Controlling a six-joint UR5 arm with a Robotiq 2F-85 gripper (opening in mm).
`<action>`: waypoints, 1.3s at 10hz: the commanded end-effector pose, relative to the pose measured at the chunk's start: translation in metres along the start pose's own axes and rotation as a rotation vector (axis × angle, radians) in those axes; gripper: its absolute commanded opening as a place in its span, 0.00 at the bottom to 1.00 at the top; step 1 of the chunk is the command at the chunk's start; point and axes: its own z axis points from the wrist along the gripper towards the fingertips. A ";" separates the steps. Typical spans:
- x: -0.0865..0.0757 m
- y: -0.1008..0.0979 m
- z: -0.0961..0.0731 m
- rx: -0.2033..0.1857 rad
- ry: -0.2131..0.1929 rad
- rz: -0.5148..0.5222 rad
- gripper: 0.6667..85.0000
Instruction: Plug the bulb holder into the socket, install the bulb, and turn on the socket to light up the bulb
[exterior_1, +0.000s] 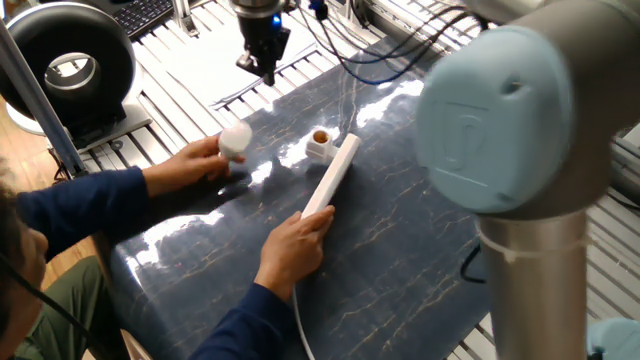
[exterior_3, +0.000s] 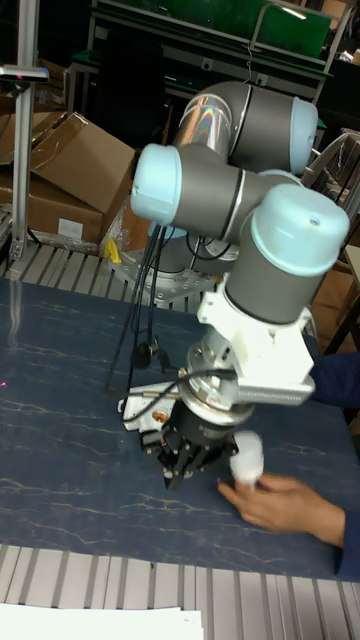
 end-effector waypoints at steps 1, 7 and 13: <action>-0.015 0.002 -0.001 0.003 -0.007 0.019 0.01; -0.015 0.019 -0.004 -0.067 -0.022 -0.054 0.39; -0.014 0.027 -0.005 -0.117 -0.039 -0.167 0.43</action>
